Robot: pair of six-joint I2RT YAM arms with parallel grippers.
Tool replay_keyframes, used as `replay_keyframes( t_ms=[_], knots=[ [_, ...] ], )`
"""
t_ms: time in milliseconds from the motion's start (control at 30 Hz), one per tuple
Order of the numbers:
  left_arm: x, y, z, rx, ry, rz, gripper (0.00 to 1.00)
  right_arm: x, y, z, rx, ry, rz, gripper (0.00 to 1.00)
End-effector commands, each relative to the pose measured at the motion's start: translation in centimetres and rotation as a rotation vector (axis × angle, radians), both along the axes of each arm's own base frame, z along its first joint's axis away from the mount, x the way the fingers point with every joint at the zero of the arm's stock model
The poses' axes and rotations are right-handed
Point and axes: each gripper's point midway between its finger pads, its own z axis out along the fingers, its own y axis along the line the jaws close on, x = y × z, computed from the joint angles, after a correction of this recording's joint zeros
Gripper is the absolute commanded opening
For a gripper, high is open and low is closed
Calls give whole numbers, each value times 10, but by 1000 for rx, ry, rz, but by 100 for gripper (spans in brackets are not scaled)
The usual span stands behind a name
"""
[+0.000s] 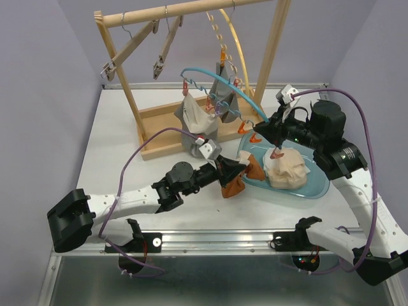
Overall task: Remove the underwear clipped to the hanger
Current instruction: Pick up the underwear from the center of the board, then place the underwear in the bin.
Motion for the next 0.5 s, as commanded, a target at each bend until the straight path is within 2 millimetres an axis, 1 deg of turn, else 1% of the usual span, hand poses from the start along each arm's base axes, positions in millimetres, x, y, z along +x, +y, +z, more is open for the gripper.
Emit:
replay_keyframes(
  t_ms=[0, 33, 100, 133, 200, 233, 300, 333, 467],
  knots=[
    [-10, -14, 69, -101, -173, -57, 0, 1, -8, 78, 98, -225, -45, 1],
    [-9, -19, 78, -106, -198, -63, 0, 3, -10, 81, 101, -229, -62, 0],
    [-8, -25, 86, -112, -221, -69, 0, 4, -13, 85, 107, -232, -83, 1],
    [-9, -29, 96, -128, -241, -77, 0, 5, -15, 87, 109, -237, -100, 0],
    [-6, -36, 97, -122, -263, -80, 0, 7, -18, 90, 114, -239, -119, 1],
    [-6, -39, 105, -136, -278, -86, 0, 7, -20, 91, 116, -241, -126, 0],
    [-4, -46, 105, -139, -293, -94, 0, 8, -21, 92, 120, -242, -141, 0],
    [-4, -51, 110, -152, -309, -102, 0, 8, -23, 92, 122, -240, -150, 0],
    [0, -62, 114, -156, -343, -109, 0, 8, -26, 95, 127, -244, -164, 1]
  ],
)
